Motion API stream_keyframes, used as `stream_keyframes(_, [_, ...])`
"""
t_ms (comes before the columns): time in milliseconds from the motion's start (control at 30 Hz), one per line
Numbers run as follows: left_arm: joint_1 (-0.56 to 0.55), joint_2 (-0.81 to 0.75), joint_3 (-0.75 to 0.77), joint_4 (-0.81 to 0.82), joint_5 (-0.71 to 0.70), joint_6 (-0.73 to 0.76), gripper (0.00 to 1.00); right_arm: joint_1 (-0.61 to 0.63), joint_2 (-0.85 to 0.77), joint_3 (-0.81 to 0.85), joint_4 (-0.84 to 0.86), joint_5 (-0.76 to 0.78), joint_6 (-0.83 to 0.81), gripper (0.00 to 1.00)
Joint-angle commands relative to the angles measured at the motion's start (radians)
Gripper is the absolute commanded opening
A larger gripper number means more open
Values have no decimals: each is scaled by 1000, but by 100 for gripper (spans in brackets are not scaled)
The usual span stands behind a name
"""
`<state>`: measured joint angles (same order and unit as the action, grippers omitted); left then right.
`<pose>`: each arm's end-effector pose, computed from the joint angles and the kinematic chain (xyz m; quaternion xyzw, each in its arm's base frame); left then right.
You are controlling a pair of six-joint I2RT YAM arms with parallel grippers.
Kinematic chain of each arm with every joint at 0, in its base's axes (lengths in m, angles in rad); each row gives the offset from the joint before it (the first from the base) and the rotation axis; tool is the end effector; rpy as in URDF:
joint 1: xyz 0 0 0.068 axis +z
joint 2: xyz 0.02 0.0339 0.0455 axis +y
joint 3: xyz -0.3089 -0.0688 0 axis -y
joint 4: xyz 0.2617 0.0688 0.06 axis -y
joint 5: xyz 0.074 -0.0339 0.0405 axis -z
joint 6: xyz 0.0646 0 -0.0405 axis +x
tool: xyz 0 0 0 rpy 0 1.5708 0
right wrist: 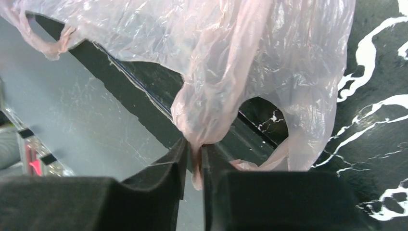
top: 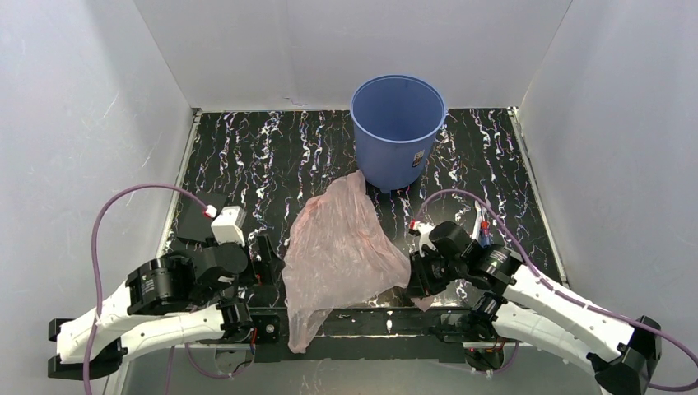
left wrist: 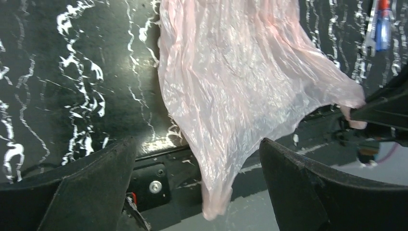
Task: Put the trash bags into the trash bin
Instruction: Unfold the trash bag at the center of the board.
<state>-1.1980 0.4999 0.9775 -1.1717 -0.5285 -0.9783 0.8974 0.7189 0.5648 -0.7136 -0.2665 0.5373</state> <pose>0.0498 -0.0380 0.3521 -0.0144 0.8809 -0.2531 0.3996 0.0762 0.1228 0.2321 -0.2116 0.9073 0.3184 0.1752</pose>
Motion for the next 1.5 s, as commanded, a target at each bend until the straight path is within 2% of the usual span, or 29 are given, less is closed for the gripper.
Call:
stream_keyframes(0, [-3, 85, 28, -25, -147, 78, 98, 0, 15, 98, -6, -6, -25, 39])
stream_keyframes(133, [5, 214, 94, 6, -215, 144, 98, 0, -20, 190, 34, 117, -8, 66])
stream_keyframes(233, [71, 284, 120, 63, -165, 224, 98, 0, -22, 244, 36, 240, 3, 72])
stream_keyframes(333, [268, 324, 111, 156, 37, 346, 98, 0, -10, 265, 50, 352, 6, 77])
stream_keyframes(467, [501, 376, 59, 343, 289, 489, 98, 0, 74, 318, 113, 462, 18, 77])
stream_keyframes(533, [597, 461, 72, 396, 395, 514, 98, 0, 141, 327, 186, 485, 19, 73])
stream_keyframes(667, [717, 622, 91, 502, 556, 547, 96, 0, 281, 380, 291, 472, -8, 62])
stream_keyframes(800, [833, 763, 81, 603, 695, 577, 93, 4, 352, 395, 357, 495, -37, 58])
stream_keyframes(1067, [895, 1001, 103, 757, 874, 690, 83, 20, 404, 410, 404, 465, -63, 54])
stream_keyframes(1267, [909, 1099, 132, 775, 849, 718, 66, 23, 454, 426, 425, 419, -76, 53])
stream_keyframes(1433, [917, 1126, 108, 835, 842, 706, 65, 23, 488, 412, 435, 393, -81, 54])
stream_keyframes(1467, [919, 1133, 106, 849, 848, 703, 62, 23, 491, 409, 443, 392, -80, 54])
